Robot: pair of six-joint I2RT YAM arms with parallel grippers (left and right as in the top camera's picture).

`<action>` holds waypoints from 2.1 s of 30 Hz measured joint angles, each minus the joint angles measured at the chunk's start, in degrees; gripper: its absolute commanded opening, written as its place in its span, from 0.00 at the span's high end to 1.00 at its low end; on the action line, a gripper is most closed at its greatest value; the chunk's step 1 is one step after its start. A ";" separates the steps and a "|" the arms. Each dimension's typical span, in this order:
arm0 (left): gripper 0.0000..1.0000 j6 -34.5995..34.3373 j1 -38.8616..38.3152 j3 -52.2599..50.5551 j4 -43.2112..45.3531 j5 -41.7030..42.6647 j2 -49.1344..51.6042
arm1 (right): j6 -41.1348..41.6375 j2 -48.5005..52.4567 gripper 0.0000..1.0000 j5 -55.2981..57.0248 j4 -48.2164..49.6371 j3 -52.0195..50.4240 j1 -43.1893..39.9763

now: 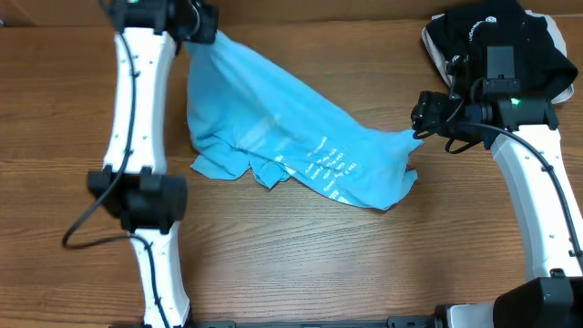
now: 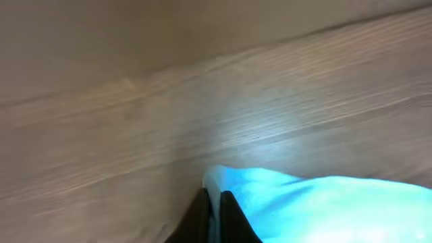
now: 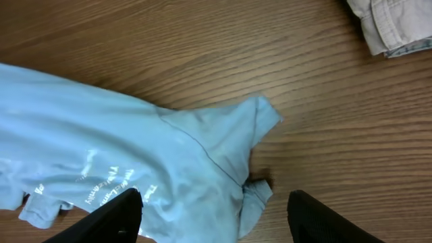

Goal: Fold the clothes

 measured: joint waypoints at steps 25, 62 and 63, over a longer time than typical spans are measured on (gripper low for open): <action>0.96 0.26 0.00 0.81 -5.53 0.46 -8.83 | -0.02 12.46 0.36 -4.98 33.99 -12.79 0.83; 0.96 1.77 0.00 0.81 -3.96 0.50 -8.92 | 2.62 18.14 0.96 -5.79 13.97 -0.83 6.01; 0.96 1.73 0.00 0.81 -5.44 0.50 -9.05 | 3.17 16.39 0.96 -6.36 10.58 1.14 6.01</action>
